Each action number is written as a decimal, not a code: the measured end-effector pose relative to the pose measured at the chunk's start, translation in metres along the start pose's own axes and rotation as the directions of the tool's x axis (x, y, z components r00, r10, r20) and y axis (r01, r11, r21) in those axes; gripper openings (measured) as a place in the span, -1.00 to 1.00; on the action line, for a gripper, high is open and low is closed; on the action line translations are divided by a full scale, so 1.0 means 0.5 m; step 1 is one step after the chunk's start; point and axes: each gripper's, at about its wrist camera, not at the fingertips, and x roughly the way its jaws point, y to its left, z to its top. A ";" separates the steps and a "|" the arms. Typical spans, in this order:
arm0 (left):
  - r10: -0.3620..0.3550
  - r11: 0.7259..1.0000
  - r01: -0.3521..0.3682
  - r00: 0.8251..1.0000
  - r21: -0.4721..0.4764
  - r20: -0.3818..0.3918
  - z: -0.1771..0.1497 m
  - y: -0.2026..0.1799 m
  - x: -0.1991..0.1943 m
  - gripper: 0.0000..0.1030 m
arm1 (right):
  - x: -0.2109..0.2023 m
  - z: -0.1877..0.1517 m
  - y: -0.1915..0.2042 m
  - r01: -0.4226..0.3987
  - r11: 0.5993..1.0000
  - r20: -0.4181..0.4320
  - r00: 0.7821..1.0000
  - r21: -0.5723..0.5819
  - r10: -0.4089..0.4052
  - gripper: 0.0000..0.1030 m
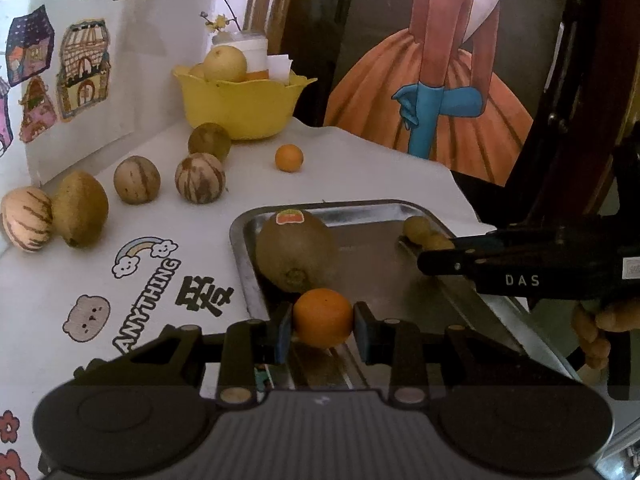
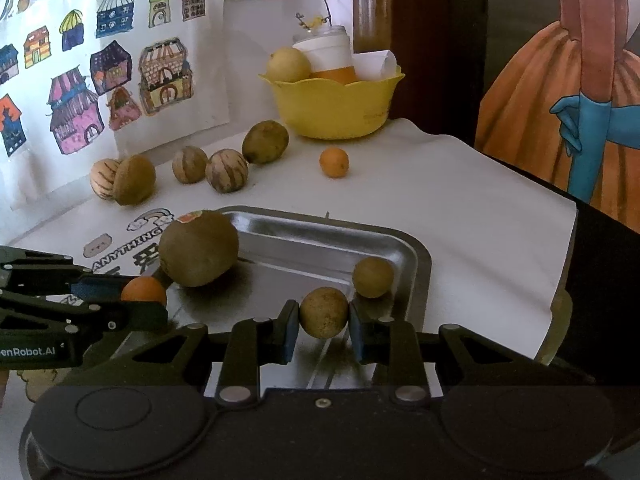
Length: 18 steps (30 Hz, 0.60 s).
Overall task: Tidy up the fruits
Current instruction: 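Lower the orange and small fruit into the metal tray and open both tools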
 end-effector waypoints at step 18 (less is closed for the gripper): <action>-0.004 1.000 0.004 1.000 0.004 -0.015 -0.002 -0.001 0.022 -0.31 | 0.017 -0.010 -0.004 0.015 1.000 -0.005 1.000 -0.012 -0.015 -0.44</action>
